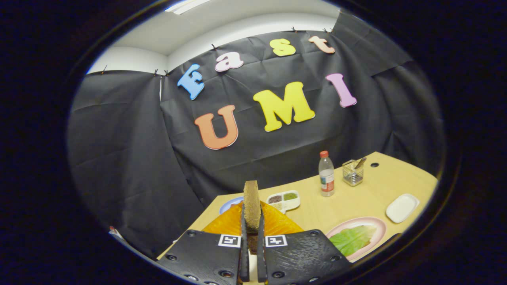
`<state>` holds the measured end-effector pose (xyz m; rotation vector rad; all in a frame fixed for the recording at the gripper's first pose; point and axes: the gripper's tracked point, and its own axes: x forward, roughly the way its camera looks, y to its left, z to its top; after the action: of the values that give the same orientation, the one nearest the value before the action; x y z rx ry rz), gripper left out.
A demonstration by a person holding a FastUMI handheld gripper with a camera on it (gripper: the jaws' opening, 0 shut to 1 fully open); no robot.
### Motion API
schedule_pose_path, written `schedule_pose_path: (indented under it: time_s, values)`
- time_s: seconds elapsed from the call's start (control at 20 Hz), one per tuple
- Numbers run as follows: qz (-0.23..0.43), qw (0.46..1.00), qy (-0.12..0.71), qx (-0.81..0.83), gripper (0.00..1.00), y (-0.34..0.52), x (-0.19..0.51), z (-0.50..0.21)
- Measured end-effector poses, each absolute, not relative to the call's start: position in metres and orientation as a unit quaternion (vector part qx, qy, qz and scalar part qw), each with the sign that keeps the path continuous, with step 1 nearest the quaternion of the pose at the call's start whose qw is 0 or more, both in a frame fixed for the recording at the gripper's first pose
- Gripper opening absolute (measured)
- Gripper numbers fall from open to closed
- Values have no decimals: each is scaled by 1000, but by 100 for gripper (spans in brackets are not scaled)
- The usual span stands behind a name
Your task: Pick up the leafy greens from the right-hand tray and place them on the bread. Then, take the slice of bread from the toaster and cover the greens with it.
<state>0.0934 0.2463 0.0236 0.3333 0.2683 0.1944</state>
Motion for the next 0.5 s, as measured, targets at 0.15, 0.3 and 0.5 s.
schedule_pose_path:
  time_s: [0.15,0.3,0.5]
  values:
    - [59,980,119,147,8,196,85,6]
    - [29,985,123,119,8,161,79,-27]
    - [17,979,156,129,8,142,81,-77]
